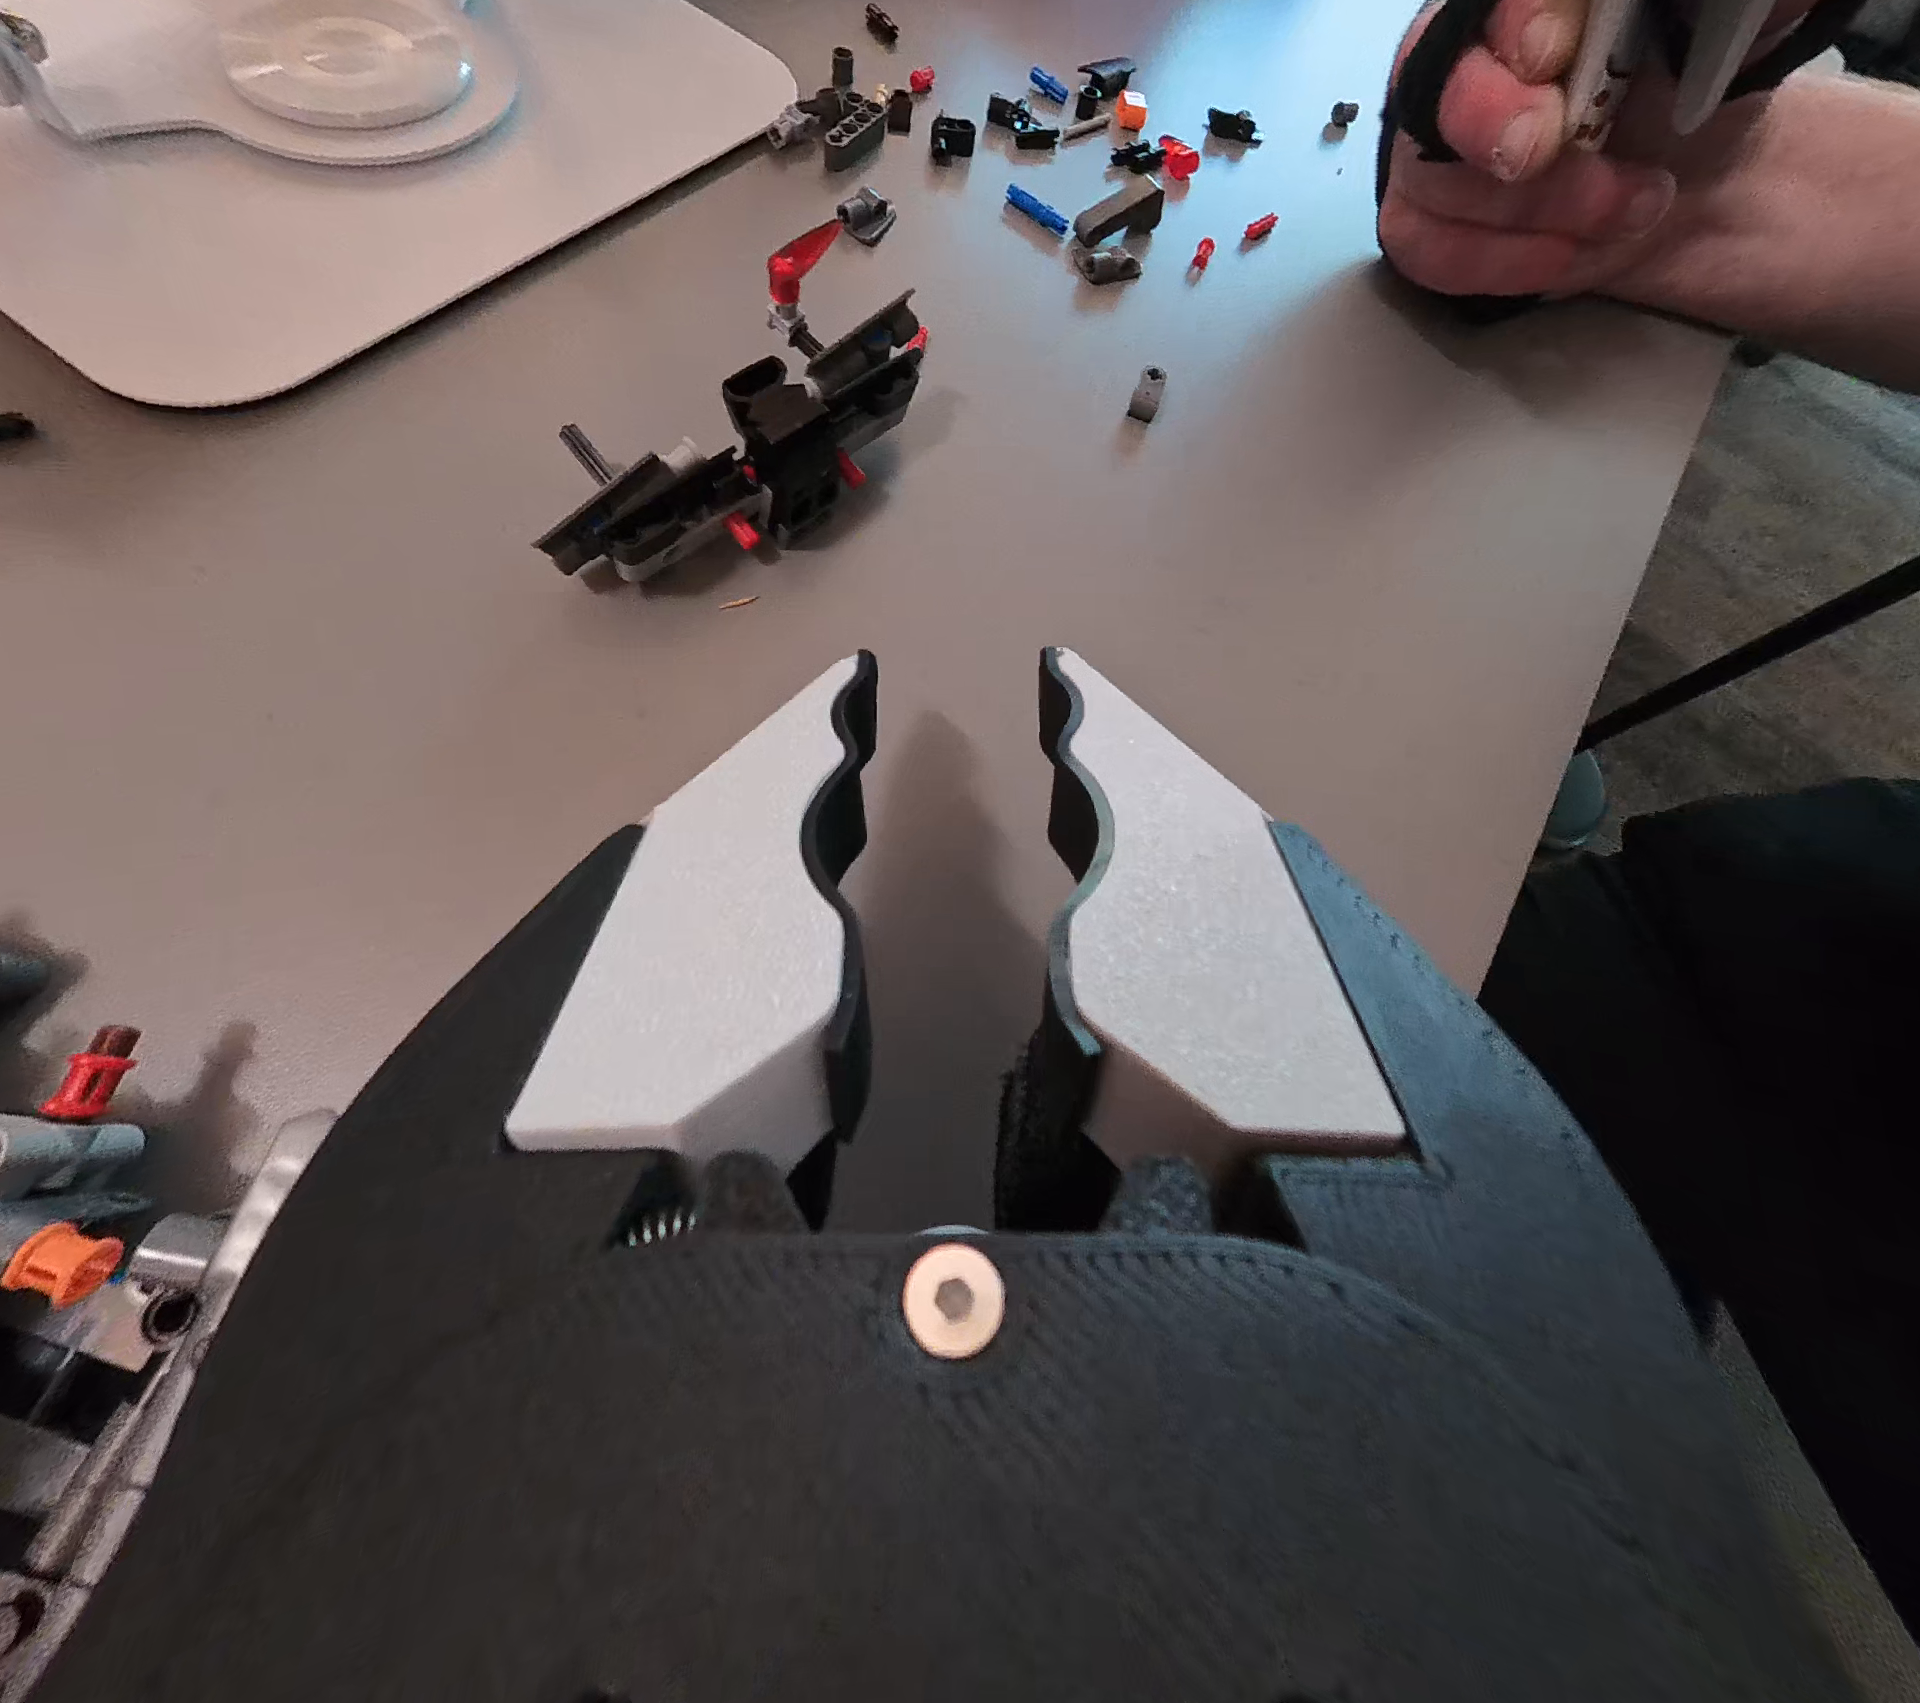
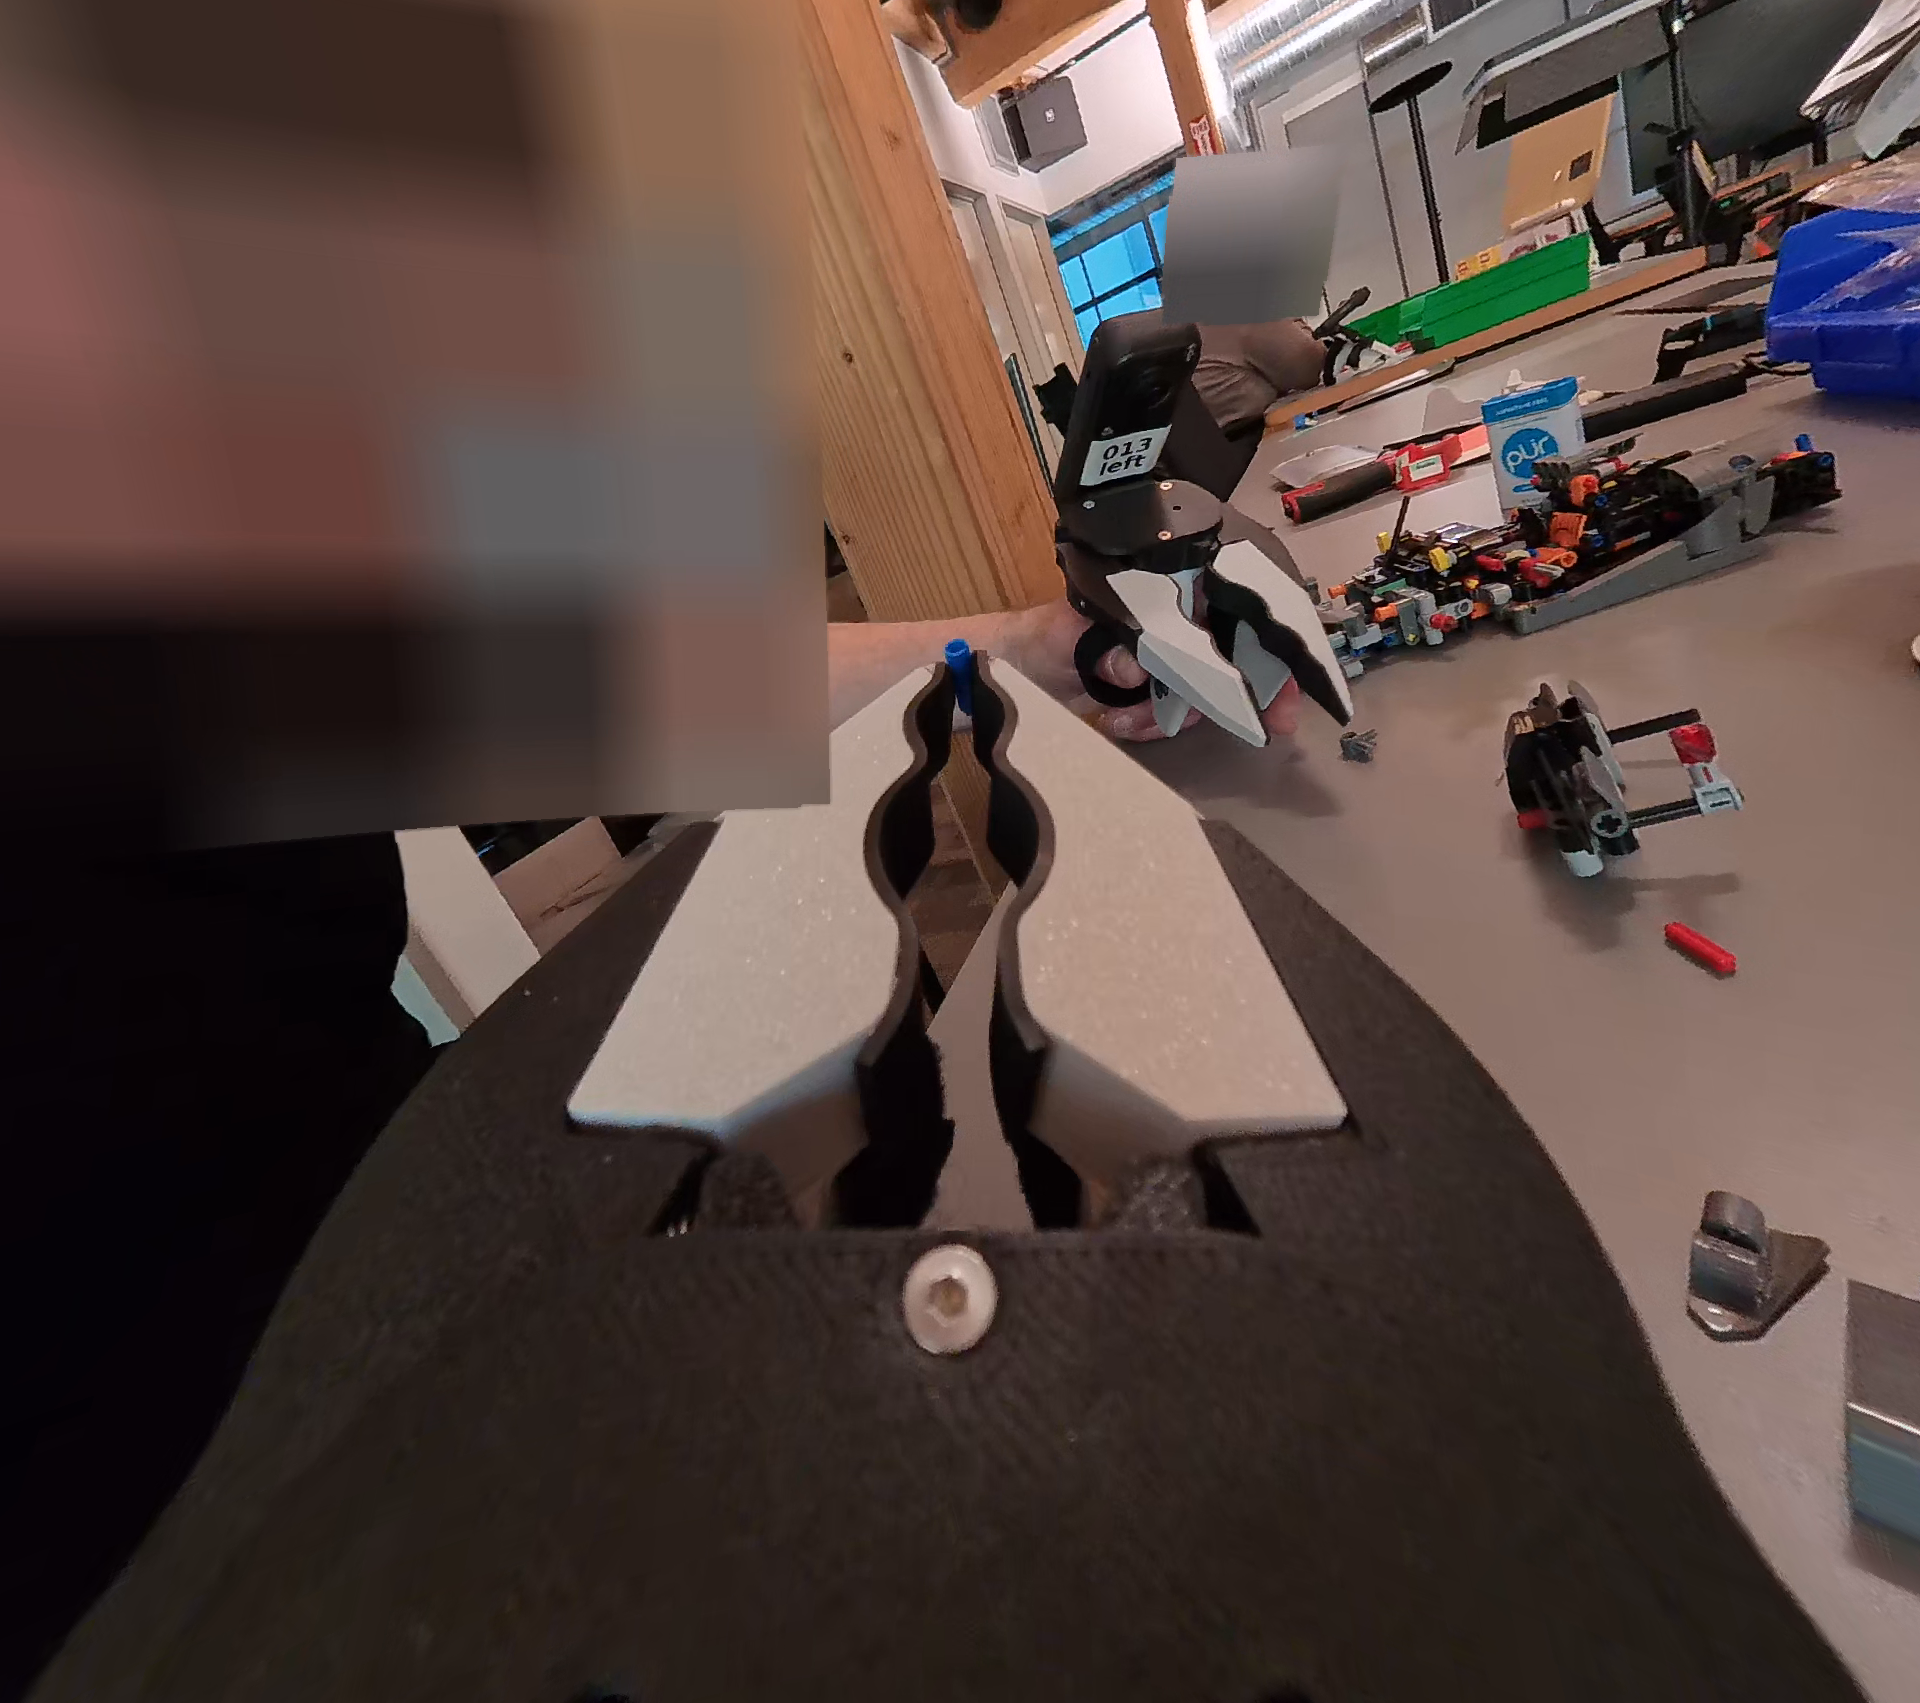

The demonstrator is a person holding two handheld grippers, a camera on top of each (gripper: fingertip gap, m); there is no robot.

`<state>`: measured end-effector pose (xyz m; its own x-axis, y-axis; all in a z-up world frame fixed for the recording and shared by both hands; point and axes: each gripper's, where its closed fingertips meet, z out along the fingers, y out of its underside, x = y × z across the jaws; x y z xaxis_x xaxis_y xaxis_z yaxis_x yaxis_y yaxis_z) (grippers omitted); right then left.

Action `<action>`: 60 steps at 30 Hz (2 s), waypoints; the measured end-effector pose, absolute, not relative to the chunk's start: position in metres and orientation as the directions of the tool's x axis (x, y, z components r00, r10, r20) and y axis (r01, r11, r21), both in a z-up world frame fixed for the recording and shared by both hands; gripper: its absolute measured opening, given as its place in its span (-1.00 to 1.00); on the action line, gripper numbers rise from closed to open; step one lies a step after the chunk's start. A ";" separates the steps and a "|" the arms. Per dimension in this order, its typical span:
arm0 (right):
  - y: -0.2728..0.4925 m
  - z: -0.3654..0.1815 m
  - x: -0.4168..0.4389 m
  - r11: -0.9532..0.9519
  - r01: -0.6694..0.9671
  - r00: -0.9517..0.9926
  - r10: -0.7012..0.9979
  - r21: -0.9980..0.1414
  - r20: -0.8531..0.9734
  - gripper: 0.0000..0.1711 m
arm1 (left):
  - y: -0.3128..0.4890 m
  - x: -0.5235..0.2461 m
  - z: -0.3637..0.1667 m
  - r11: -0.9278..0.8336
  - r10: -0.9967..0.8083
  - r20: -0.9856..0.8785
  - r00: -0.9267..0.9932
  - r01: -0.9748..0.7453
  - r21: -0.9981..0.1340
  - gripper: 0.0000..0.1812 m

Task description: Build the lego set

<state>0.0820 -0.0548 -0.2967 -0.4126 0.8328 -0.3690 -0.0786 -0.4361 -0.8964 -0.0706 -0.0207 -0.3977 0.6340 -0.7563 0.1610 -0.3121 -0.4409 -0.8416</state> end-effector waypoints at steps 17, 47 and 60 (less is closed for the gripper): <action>-0.012 -0.293 0.119 -0.387 -0.164 -0.244 0.907 -0.907 -0.343 -0.99 | -0.022 -0.056 -0.360 -0.209 -0.698 -0.053 0.714 -0.274 -0.939 -0.80; 0.029 -0.284 0.172 -0.478 -0.338 -0.169 0.878 -0.811 -0.447 -1.00 | 0.123 0.130 -0.426 -0.295 -0.867 -0.162 0.471 -0.748 -0.595 -0.64; 0.033 -0.282 0.176 -0.506 -0.361 -0.195 0.862 -0.783 -0.468 -0.99 | 0.124 0.140 -0.427 -0.319 -0.874 -0.116 0.471 -0.738 -0.595 -0.94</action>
